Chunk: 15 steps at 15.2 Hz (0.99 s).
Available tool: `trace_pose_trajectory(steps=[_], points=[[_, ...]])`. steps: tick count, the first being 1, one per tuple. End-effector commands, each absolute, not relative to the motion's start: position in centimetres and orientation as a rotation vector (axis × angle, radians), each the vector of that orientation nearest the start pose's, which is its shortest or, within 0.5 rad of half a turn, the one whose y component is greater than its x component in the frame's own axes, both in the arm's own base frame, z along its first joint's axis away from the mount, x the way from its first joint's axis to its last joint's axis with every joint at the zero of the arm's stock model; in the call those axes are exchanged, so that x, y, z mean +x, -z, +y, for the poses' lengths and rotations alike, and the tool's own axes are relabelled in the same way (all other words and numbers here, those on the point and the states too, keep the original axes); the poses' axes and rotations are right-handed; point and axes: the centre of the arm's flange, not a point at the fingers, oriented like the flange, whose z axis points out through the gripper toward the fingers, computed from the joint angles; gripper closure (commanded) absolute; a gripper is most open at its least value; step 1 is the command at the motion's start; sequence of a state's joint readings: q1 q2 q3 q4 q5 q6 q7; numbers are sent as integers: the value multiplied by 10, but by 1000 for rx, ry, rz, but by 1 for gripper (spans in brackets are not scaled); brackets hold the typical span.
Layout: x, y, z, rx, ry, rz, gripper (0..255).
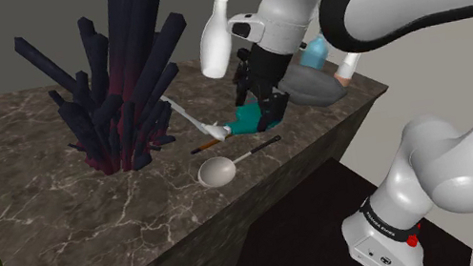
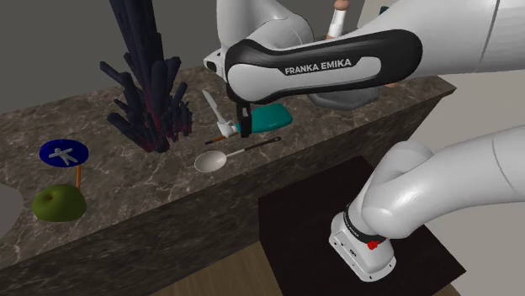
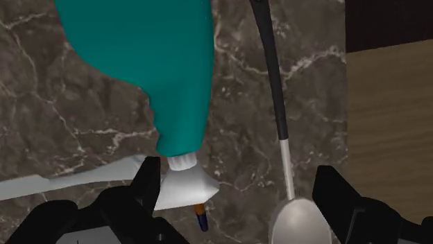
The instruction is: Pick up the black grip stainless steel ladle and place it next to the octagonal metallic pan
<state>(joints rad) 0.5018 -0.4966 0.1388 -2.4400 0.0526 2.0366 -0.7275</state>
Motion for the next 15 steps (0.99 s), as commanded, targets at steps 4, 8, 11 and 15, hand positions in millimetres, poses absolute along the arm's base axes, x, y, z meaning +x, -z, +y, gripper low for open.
trace_pose_trajectory(steps=[4, 8, 11, 15], points=[[287, -450, 287, -2202, 104, -2266, 0], [288, -429, 287, -2202, 104, -2266, 0], [289, -413, 288, -2202, 104, -2266, 0], [289, -410, 288, -2202, 104, -2266, 0]])
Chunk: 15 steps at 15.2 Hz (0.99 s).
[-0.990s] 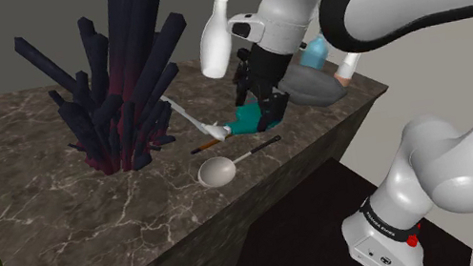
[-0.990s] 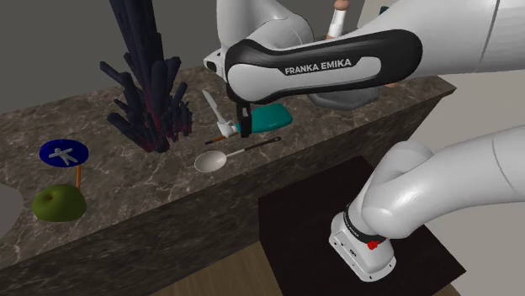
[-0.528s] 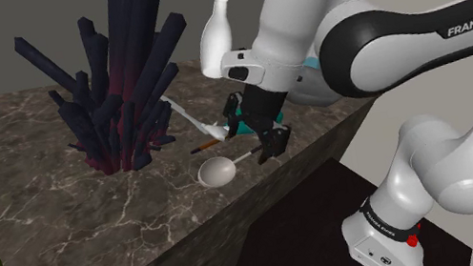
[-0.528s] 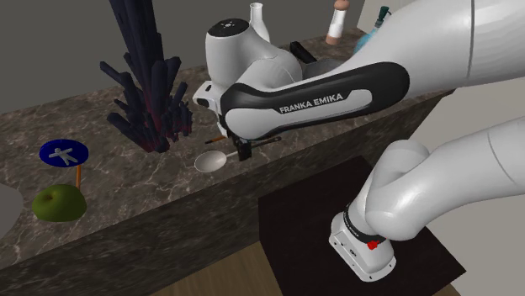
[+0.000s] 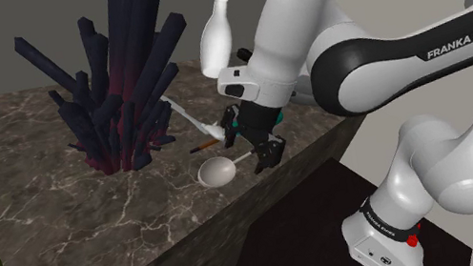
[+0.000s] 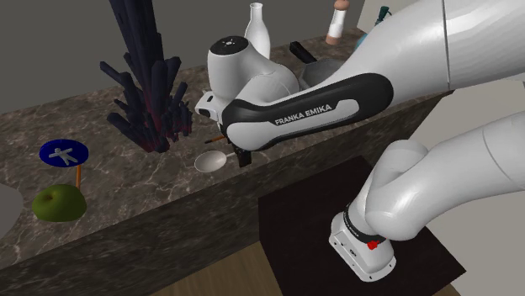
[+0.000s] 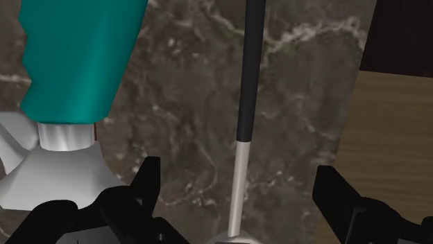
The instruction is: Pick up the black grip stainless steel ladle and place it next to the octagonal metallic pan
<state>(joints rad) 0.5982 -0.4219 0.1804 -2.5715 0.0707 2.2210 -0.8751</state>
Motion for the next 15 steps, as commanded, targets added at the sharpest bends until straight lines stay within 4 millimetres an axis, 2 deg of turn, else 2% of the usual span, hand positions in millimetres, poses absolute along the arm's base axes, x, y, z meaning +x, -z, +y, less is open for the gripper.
trace_pose_trajectory(steps=[1, 5, 6, 15], points=[[289, -410, 288, 2174, -103, 2238, 0], [289, -410, 288, 2174, -103, 2238, 0], [289, -410, 288, 2174, -103, 2238, 255], [289, -410, 288, 2174, -103, 2238, 255]])
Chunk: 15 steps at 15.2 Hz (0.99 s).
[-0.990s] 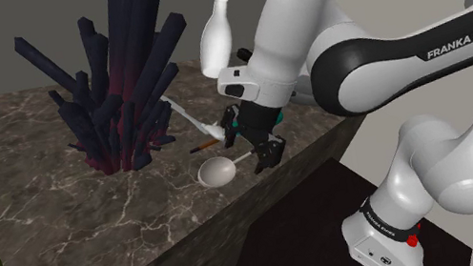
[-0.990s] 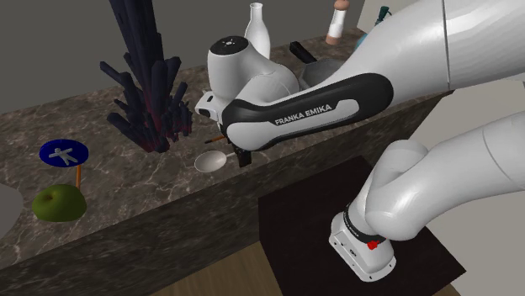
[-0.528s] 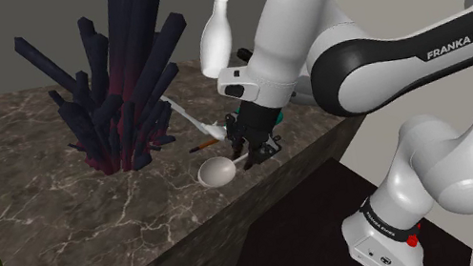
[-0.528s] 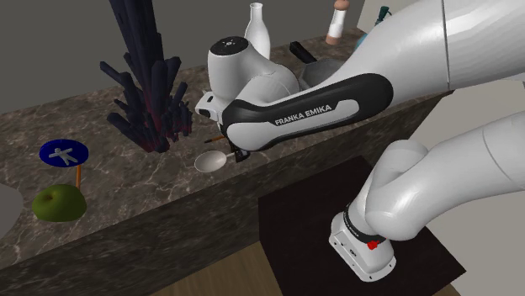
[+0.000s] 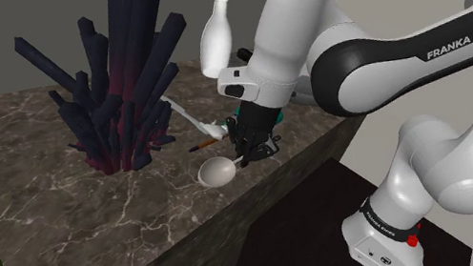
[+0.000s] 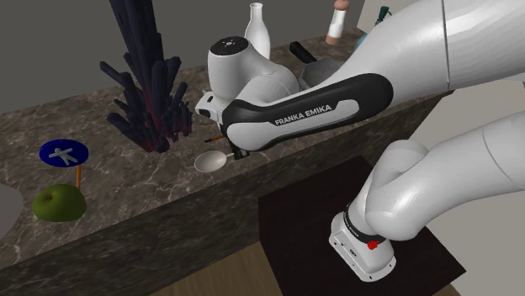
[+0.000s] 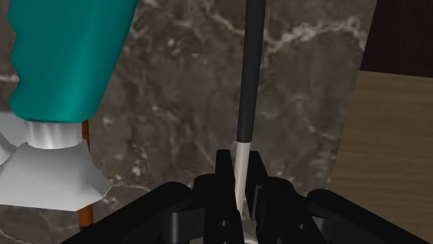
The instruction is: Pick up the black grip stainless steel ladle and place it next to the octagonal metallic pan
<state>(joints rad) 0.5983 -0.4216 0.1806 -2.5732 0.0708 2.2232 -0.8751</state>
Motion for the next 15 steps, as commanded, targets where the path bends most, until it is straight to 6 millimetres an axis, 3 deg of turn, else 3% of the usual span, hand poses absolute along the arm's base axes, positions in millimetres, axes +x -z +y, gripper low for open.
trace_pose_trajectory(steps=[1, 15], points=[[289, -415, 288, 2174, -103, 2238, 255], [289, -489, 288, 2174, -103, 2238, 255]])
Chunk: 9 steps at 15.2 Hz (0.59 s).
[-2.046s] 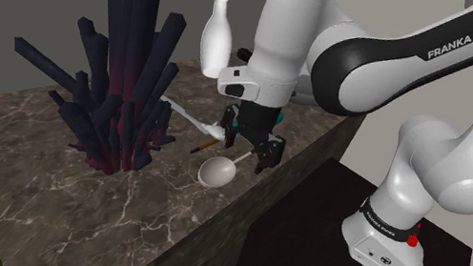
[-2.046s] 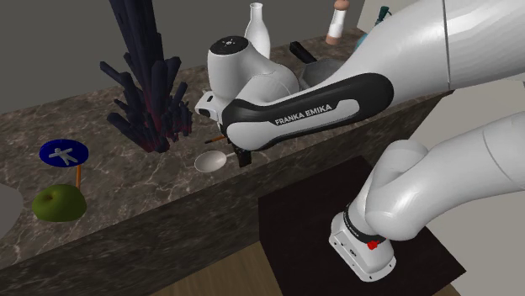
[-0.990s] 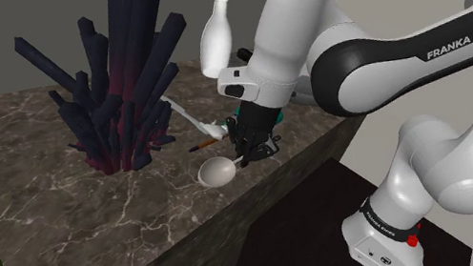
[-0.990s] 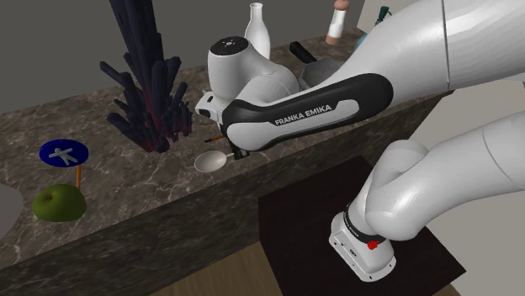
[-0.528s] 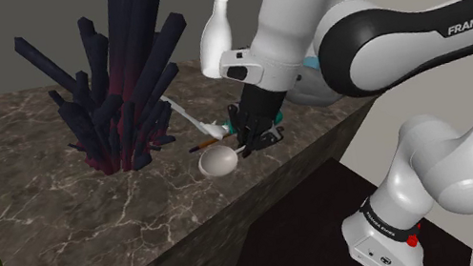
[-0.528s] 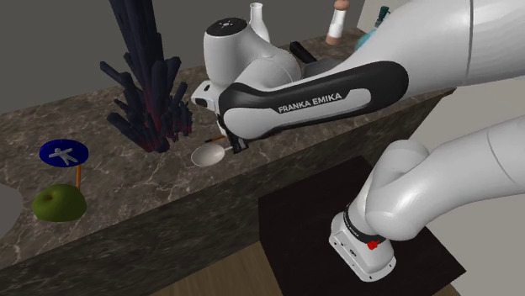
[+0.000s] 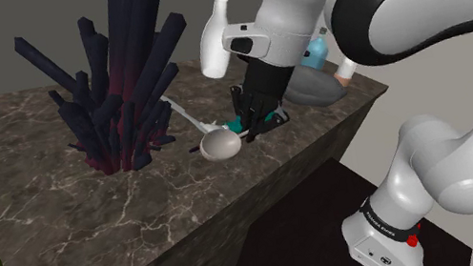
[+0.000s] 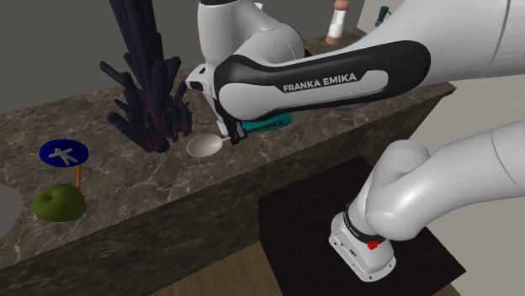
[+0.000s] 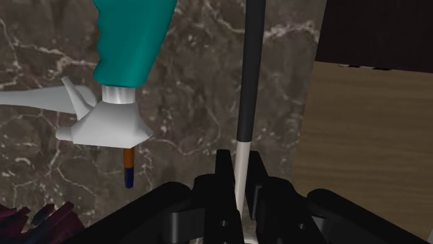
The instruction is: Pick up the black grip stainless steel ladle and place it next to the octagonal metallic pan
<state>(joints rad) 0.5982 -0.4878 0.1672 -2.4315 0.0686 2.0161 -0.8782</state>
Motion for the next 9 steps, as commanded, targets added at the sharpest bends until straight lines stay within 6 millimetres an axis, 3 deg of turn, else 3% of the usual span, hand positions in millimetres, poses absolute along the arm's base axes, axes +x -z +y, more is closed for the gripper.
trace_pose_trajectory(steps=[1, 9], points=[[289, -495, 288, 2174, -103, 2238, 255], [289, -532, 288, 2174, -103, 2238, 255]])
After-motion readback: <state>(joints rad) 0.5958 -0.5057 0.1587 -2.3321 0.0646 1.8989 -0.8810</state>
